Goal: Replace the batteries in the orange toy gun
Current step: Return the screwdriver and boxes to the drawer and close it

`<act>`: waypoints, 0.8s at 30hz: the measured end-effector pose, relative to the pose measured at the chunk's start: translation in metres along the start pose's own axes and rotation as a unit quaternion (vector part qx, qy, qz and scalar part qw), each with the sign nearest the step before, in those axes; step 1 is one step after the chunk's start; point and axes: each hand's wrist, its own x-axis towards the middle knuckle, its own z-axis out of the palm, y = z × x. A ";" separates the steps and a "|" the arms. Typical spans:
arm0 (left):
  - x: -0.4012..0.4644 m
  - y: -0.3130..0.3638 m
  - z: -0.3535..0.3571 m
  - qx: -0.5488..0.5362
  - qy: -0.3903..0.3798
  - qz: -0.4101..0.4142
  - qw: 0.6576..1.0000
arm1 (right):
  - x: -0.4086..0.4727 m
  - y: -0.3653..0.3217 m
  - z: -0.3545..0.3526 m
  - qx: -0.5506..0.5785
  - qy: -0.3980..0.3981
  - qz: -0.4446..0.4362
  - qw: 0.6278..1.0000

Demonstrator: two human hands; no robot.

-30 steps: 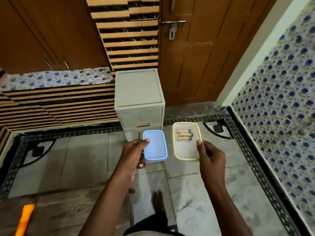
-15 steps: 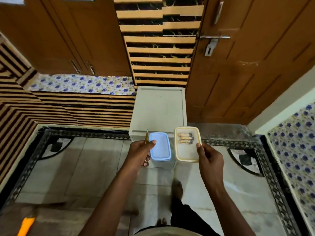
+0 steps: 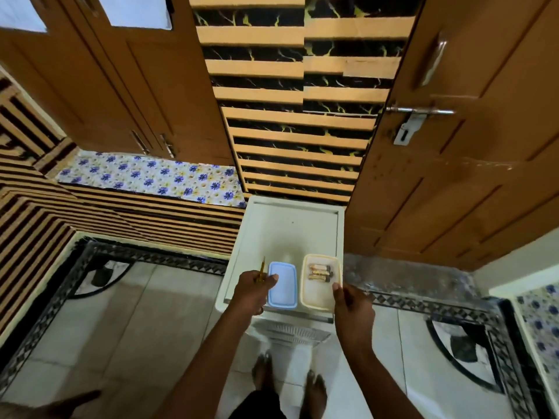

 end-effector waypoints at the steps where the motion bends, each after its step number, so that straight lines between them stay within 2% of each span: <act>1: 0.010 0.003 0.002 0.001 -0.002 -0.002 1.000 | 0.009 0.001 0.006 -0.003 0.000 0.007 1.000; 8: 0.075 0.007 0.012 0.043 -0.009 -0.026 0.999 | 0.062 0.014 0.044 -0.029 -0.001 0.059 0.998; 13: 0.102 0.011 0.023 0.117 0.001 -0.008 0.993 | 0.084 0.015 0.059 -0.076 -0.008 0.067 0.995; 19: 0.118 0.002 0.027 0.248 0.050 0.044 0.966 | 0.094 0.019 0.063 -0.144 -0.001 0.107 0.984; 24: 0.106 0.003 0.024 0.277 0.109 0.092 0.950 | 0.094 0.017 0.065 -0.154 0.006 0.108 0.982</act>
